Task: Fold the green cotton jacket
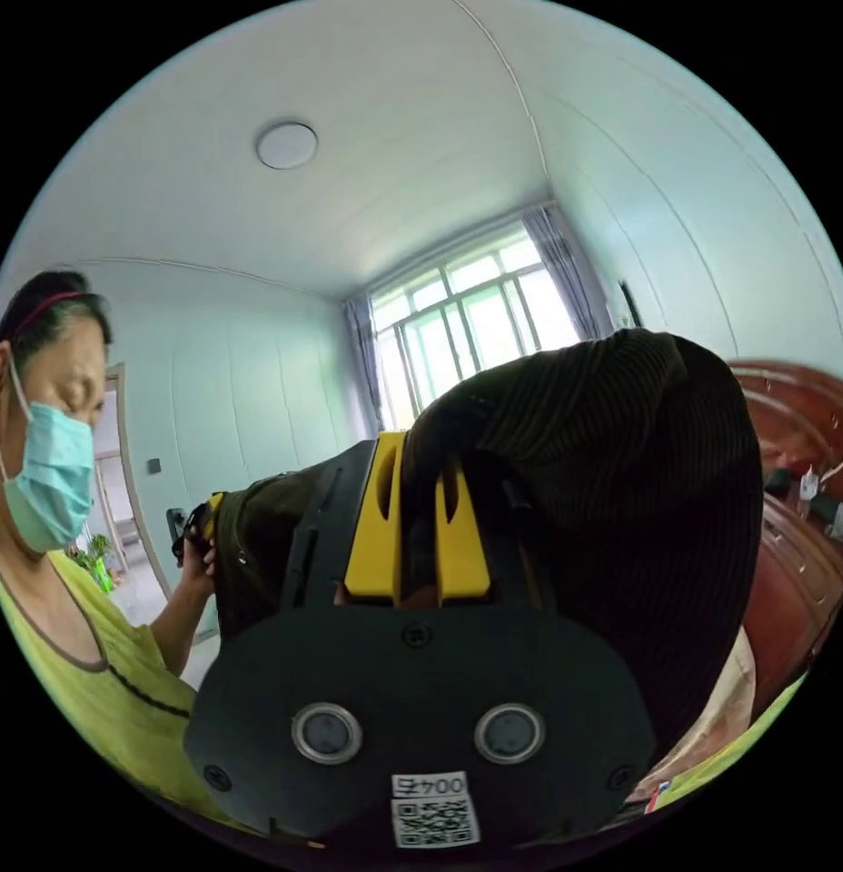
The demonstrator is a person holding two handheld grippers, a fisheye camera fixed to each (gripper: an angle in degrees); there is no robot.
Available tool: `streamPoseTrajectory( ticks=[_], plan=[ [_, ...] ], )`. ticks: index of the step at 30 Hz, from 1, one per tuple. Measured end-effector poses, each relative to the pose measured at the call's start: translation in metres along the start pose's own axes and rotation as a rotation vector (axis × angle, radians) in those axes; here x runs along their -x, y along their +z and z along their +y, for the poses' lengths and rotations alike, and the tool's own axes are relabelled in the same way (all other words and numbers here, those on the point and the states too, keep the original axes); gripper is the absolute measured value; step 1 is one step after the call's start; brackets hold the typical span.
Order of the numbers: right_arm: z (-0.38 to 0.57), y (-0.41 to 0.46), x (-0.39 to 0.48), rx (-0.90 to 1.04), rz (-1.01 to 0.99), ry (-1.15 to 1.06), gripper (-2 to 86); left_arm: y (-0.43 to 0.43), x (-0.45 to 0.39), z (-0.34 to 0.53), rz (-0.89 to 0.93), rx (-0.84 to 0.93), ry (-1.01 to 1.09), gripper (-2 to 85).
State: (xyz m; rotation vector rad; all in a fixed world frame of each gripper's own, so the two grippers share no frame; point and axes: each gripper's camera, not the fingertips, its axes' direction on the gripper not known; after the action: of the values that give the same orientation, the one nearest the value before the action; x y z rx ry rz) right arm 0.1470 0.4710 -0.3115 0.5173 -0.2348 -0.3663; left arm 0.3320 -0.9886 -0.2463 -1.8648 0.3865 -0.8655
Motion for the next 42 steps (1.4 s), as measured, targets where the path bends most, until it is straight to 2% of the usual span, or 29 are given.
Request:
streamPoseTrajectory(
  ticks=[3,5,7,8,10,12,14,18,20,25,31,35,39,42],
  plan=[
    [0.004,0.098,-0.058,0.158,0.059,0.044,5.8,0.076,0.075,0.0,-0.119,0.114,-0.074,4.4],
    [0.008,0.176,-0.102,0.323,0.102,0.084,6.4,0.143,0.165,0.017,-0.178,0.24,-0.271,5.8],
    [0.03,0.273,-0.167,0.56,0.102,0.247,8.2,0.178,0.231,0.045,-0.18,0.319,-0.47,7.3],
    [0.039,0.293,-0.179,0.61,0.117,0.265,8.6,0.192,0.262,0.067,-0.212,0.355,-0.584,8.4],
    [0.072,0.34,-0.205,0.743,0.177,0.32,9.8,0.202,0.278,0.093,-0.286,0.388,-0.647,8.8],
    [0.086,0.343,-0.202,0.719,0.137,0.305,10.6,0.202,0.267,0.107,-0.337,0.346,-0.621,8.8],
    [0.1,0.34,-0.193,0.713,0.077,0.275,11.7,0.207,0.243,0.124,-0.377,0.393,-0.555,9.0],
    [0.163,0.332,-0.159,0.882,0.098,0.25,11.4,0.208,0.2,0.161,-0.371,0.494,-0.536,9.4],
    [0.201,0.326,-0.135,0.967,0.117,0.225,10.7,0.214,0.168,0.192,-0.41,0.614,-0.531,9.4],
    [0.318,0.317,-0.069,1.177,0.354,0.135,1.3,0.243,0.122,0.246,-0.481,0.827,-0.502,9.1],
    [0.394,0.35,-0.025,1.337,0.484,0.03,-0.6,0.309,0.102,0.289,-0.6,1.053,-0.408,5.1],
    [0.4,0.358,-0.005,1.315,0.576,-0.04,-0.7,0.361,0.094,0.309,-0.659,1.23,-0.332,2.8],
    [0.409,0.356,0.014,1.292,0.64,-0.166,-0.7,0.379,0.086,0.312,-0.693,1.219,-0.309,1.9],
    [0.408,0.345,0.016,1.261,0.653,-0.173,-0.7,0.393,0.073,0.315,-0.721,1.22,-0.236,1.5]
  ],
)
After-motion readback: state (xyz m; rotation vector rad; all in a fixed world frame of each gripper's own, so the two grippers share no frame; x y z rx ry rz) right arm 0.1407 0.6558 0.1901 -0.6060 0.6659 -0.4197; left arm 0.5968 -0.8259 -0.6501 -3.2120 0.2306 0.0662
